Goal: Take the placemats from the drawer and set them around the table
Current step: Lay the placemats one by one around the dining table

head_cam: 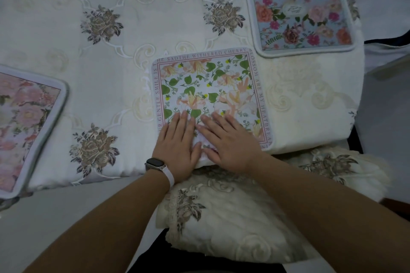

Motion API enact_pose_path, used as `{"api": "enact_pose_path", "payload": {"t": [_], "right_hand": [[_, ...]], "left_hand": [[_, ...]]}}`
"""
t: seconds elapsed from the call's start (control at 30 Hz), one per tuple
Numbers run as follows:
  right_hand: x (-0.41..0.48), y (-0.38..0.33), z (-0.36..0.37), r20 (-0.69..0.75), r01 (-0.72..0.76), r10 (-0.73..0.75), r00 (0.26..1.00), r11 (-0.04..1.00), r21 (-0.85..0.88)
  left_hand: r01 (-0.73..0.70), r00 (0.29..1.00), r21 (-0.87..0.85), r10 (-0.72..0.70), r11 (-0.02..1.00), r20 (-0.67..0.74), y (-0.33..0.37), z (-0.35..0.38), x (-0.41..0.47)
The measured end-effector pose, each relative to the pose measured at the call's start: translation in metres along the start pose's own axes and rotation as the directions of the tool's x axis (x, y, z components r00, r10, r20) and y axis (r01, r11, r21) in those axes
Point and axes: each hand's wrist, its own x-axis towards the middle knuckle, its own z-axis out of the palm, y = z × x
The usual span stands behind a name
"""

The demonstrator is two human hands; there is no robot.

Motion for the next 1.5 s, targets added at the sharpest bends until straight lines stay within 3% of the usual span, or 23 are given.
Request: {"api": "enact_pose_path", "payload": {"t": [0.1,0.23,0.47,0.53,0.7,0.87,1.03,1.23,1.5], "right_hand": [[-0.014,0.026,-0.004,0.061,-0.042,0.045,0.997,0.998,-0.057],[-0.043,0.076,-0.02,0.143,-0.177,0.192,0.971,0.978,-0.113],[-0.088,0.096,-0.042,0.29,-0.47,0.491,0.821,0.871,-0.143],[-0.09,0.084,-0.049,0.265,-0.494,0.501,0.823,0.864,-0.101],[-0.074,0.036,-0.071,0.029,-0.479,0.478,0.878,0.877,0.027],[-0.044,-0.017,-0.09,-0.087,-0.286,0.298,0.951,0.949,0.13],[-0.019,-0.058,-0.111,-0.123,-0.017,0.028,0.992,0.996,0.088],[-0.001,-0.086,-0.13,-0.124,0.223,-0.217,0.968,0.974,0.041],[0.013,-0.136,-0.133,-0.063,0.408,-0.406,0.912,0.913,0.019]], "left_hand": [[-0.048,0.999,0.022,0.048,0.999,0.009,-0.018,-0.002,-0.009],[0.021,0.998,0.032,-0.023,0.999,0.053,-0.052,-0.009,-0.028],[0.071,0.988,-0.004,-0.07,0.997,0.136,-0.086,-0.032,-0.056],[0.1,0.986,-0.051,-0.092,0.994,0.135,-0.088,-0.039,-0.064],[0.142,0.988,-0.151,-0.131,0.978,0.082,-0.098,-0.056,-0.09],[0.132,0.99,-0.143,-0.138,0.981,-0.026,-0.105,-0.081,-0.111],[0.131,0.974,-0.073,-0.142,0.989,-0.174,-0.093,-0.113,-0.134],[0.277,0.925,-0.065,-0.284,0.959,-0.252,-0.068,-0.127,-0.186],[0.551,0.785,-0.102,-0.556,0.828,-0.272,-0.055,-0.116,-0.277]]}}
